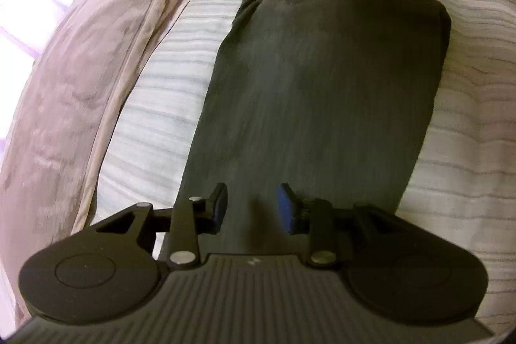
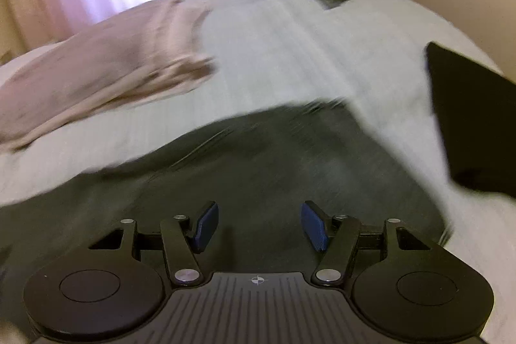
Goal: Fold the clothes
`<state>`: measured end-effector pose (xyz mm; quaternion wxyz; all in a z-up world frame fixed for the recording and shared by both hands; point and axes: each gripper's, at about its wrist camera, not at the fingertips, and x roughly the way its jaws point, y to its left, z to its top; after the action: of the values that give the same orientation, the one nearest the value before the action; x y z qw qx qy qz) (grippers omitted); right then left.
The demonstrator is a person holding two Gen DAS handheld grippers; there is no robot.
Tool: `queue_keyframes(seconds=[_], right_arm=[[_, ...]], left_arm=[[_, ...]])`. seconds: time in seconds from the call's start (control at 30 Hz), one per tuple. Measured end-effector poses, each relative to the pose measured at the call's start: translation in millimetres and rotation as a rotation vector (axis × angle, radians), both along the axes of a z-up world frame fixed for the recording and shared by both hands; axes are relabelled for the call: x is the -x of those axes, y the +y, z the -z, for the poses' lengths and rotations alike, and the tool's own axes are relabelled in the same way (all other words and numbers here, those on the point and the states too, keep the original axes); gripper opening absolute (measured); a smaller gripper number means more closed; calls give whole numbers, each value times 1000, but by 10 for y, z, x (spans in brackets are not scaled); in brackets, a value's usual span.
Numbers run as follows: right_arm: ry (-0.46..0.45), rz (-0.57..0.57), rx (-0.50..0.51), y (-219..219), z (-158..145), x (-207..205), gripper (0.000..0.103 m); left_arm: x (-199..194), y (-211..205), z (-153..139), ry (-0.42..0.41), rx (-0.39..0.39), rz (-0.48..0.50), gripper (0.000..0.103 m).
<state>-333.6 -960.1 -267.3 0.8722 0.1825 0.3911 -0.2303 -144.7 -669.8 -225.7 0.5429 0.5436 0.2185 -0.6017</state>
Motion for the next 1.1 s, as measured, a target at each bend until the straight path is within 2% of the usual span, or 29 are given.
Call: queue_keyframes(seconds=[0.07,0.1,0.17,0.23,0.37,0.47,0.57,0.67,0.73,0.8,0.83,0.9,1.0,1.1], right_arm=[[30,-84,-13,340,66,82,61],[78,-151,31,515,144,115,65],[169,-247,179,760,215,150,65],[184,-238,205,860,102,155,66],[133,-217,194,1168,-72,128,66],[367,-262,148,1443,278,0,66],[415,-137,215,1654,166,-22,66],[404,-41,288,1958,-102,-73,66],[357,-33,261,2200,-251,-136,66],[308,-47,233,2515,-341,-217,81],[273,-65,226,2700,-393,-267,89],[224,-114,212,3037,-411,-426,89],[197,-206,166,3504,-352,-694,89],[179,-313,144,3940,-296,-960,89]], left_arm=[[9,109,37,-5,-10,-11,31],[6,172,58,-7,-16,-15,32],[-3,308,104,-11,-25,-20,34],[-18,464,157,-16,-33,-21,34],[-166,821,177,-19,-17,-31,35],[-329,1106,121,-18,0,-48,35],[-514,1450,-4,-18,23,-70,36],[-722,1816,-84,-26,41,-111,38],[-859,2043,-105,-32,48,-140,38],[-999,2254,-117,-40,57,-164,38],[-1072,2344,-112,-47,62,-173,38],[-1218,2511,-88,-53,71,-189,38],[-1432,2721,-6,-41,74,-210,40],[-1637,2925,227,-43,-15,-225,40]])
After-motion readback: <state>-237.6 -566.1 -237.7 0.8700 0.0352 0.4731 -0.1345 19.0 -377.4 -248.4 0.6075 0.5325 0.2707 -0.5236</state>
